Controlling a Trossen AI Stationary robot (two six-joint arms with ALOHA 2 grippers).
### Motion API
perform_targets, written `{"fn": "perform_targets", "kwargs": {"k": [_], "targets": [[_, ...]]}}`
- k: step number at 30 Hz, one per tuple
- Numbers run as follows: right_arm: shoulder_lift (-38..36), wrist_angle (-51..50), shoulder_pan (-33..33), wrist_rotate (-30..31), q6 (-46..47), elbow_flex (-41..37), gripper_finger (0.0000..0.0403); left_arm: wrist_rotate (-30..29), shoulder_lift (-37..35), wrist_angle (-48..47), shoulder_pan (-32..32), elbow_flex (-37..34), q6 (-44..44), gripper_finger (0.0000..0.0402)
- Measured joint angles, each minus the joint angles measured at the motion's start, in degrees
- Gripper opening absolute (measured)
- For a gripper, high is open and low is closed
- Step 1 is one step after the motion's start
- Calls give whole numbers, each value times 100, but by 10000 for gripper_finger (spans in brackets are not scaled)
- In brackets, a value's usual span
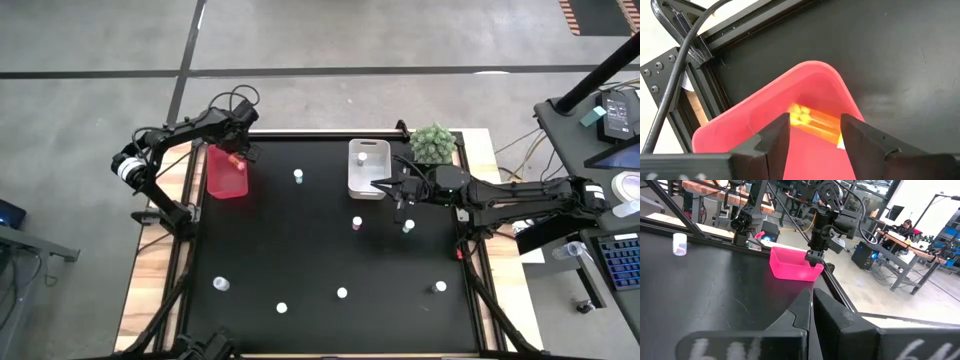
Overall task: Pick and place medicine bottles into bin by pill shape (circle, oval)
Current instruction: Put the transparent capsule bottle into the white bin
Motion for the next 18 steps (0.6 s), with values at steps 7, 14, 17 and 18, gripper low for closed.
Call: {"fn": "perform_targets", "kwargs": {"k": [7, 14, 17, 18], "targets": [[0, 0, 0, 0, -4, 0, 12, 0, -86, -61, -6, 1, 304, 160], [0, 0, 0, 2, -17, 0, 12, 20, -958, -102, -390, 1, 554, 160], [0, 9, 0, 4, -13, 0, 12, 61, -1474, 74, -740, 1, 555, 160], [0, 8, 0, 4, -13, 1, 12, 109, -1642, 135, -875, 1, 550, 160]]}}
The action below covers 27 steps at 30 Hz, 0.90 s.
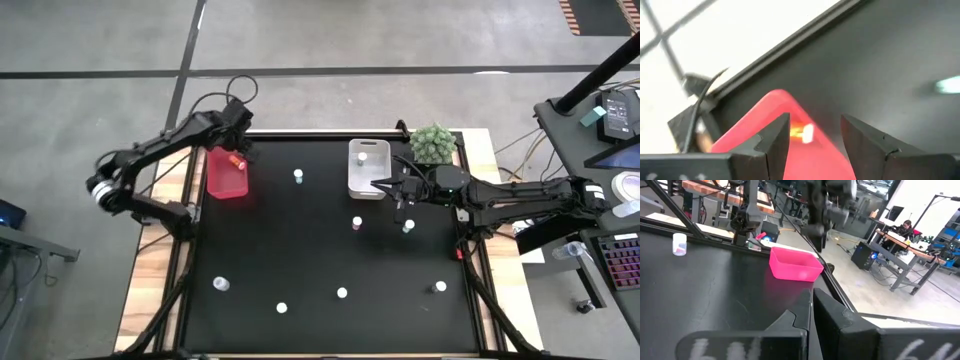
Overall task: Pick and place medicine bottles into bin by pill shape (circle, oval)
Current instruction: Put the transparent capsule bottle into the white bin
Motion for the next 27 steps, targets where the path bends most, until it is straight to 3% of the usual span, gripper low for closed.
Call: {"fn": "perform_targets", "kwargs": {"k": [7, 17, 27], "targets": [[-2, 2, 0, 2, 156, 58, 12, 322, -932, 634, -1090, -214, -126, 160], [-2, -56, 0, 2, 474, 58, 12, 360, -1818, 2464, -2686, -1507, -253, 160], [-2, -339, 2, -4, 1494, 40, 12, 354, -2005, 4241, -3148, -2723, 470, 160]]}}
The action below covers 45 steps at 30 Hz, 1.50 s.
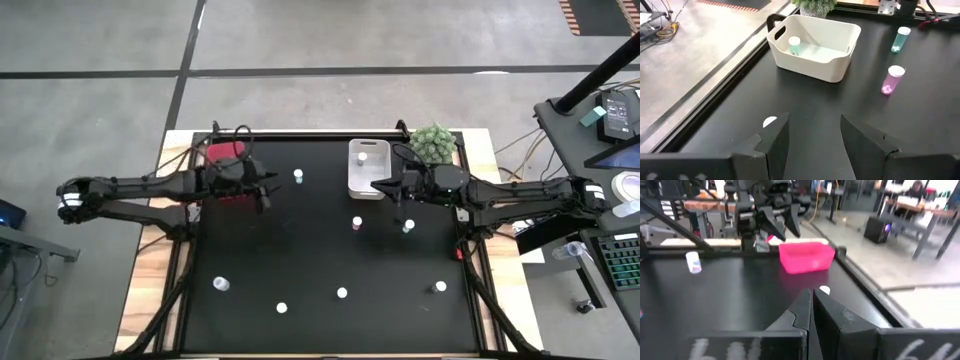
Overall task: Pick and place medicine bottles into bin by pill shape (circle, oval)
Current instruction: Put the transparent capsule bottle into the white bin
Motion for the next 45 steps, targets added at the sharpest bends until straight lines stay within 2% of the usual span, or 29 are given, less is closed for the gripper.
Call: {"fn": "perform_targets", "kwargs": {"k": [4, 12, 19, 22, 25, 30, 39, 42, 45], "targets": [[2, -279, 0, 0, 242, -7, 12, -15, 77, 491, 2, -272, -16, 160], [2, -300, 0, 0, 302, -53, 12, -17, 335, 726, 4, -280, -172, 160], [4, 312, 0, -3, -425, -58, 12, 32, 652, 1153, -7, -278, -677, 160], [4, 780, 0, -11, -937, -58, 12, 470, 713, 1181, -81, -214, -1170, 160], [4, 1102, 0, -13, -1311, -58, 12, 1054, 767, 1095, -281, -76, -1928, 160], [65, 1073, 0, -15, -1432, -60, 12, 1694, 759, 135, -905, 310, -3574, 160], [219, 1143, 0, -9, -1594, -62, 12, 1738, 898, -1069, -2559, 1156, -6678, 160], [217, 1224, 0, -7, -1596, -62, 12, 1730, 1074, -1815, -3197, 1505, -7959, 160], [219, 1252, 0, -7, -1578, -62, 12, 1678, 1436, -2828, -3871, 1961, -8764, 160]]}}
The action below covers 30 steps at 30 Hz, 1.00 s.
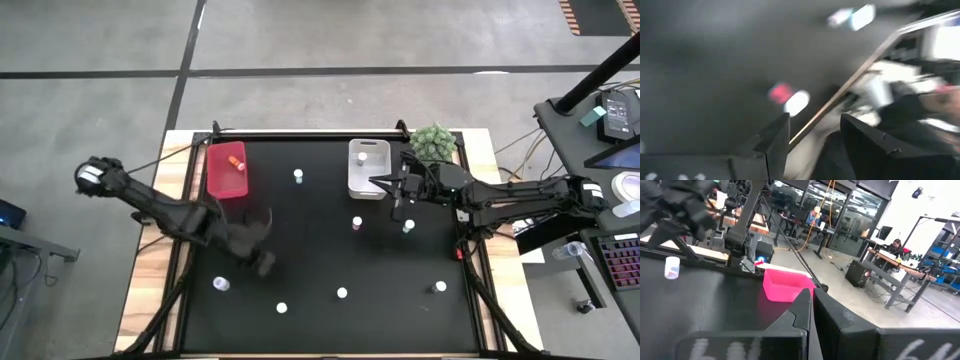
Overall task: Pick and place medicine bottles into bin by pill shape (circle, oval)
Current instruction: Put the transparent capsule bottle into the white bin
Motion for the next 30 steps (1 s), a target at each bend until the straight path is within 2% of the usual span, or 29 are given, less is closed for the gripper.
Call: {"fn": "perform_targets", "kwargs": {"k": [5, 9, 16, 19, 24, 30], "targets": [[0, 89, 0, -2, 69, 16, 12, 260, 678, -1991, -649, 887, -691, 160], [4, 123, 0, -187, 141, 52, 12, 256, 1025, -3022, -1070, 1326, -987, 160], [4, 121, 0, -299, 137, 59, 12, 189, 1180, -3105, -1373, 1085, -1050, 160], [4, 124, 0, -297, 60, 59, 12, 425, 1141, -3097, -1379, 923, -1031, 164], [4, 126, 0, -299, -64, 61, 12, 713, 964, -3072, -1379, 597, -1000, 199], [4, 126, 0, -298, -148, 61, 12, 711, 859, -3007, -1379, 224, -983, 242]]}}
